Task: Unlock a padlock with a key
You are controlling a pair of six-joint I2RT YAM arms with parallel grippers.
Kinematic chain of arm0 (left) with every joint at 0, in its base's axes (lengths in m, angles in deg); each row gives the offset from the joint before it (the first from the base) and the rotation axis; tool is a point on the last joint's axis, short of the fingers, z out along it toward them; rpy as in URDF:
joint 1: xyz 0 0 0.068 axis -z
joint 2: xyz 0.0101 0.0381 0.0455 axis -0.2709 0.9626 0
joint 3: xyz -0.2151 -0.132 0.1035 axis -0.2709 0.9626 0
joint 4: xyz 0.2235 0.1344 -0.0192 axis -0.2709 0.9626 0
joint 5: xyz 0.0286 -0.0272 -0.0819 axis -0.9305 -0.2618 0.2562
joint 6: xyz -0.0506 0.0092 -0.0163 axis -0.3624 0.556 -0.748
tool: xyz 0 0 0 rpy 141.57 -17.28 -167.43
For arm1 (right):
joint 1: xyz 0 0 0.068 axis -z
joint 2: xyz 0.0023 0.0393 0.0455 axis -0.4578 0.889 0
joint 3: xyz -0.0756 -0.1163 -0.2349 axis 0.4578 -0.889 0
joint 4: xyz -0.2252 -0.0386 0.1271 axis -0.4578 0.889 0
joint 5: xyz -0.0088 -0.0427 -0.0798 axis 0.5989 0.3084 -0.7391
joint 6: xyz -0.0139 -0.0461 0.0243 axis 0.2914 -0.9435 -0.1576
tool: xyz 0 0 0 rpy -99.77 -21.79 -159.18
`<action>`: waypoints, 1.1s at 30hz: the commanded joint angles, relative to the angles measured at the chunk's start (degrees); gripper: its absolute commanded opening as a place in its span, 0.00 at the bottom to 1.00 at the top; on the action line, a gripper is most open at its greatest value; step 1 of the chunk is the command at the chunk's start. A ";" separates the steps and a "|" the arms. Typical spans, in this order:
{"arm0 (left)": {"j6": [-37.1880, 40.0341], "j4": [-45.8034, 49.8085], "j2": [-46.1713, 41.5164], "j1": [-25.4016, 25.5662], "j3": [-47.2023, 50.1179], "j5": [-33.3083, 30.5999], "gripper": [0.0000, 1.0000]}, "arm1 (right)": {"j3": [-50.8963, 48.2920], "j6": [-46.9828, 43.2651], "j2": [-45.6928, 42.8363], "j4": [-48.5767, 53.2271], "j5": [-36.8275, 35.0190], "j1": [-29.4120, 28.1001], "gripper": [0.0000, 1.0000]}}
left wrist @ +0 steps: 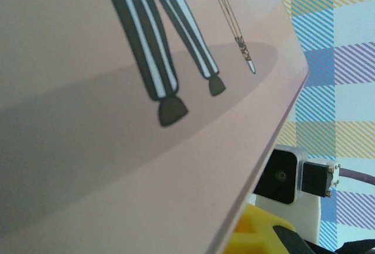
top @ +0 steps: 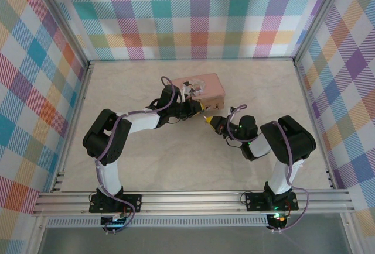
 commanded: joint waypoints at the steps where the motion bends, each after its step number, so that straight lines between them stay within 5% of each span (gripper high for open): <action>1: -1.72 -5.17 -2.54 -0.43 -0.39 2.47 0.11 | 1.73 0.68 0.84 -3.50 -0.21 -0.09 0.00; 33: -2.55 -6.08 -2.39 -0.51 0.10 2.80 0.11 | 3.73 1.41 1.93 -3.50 -1.16 -0.09 0.00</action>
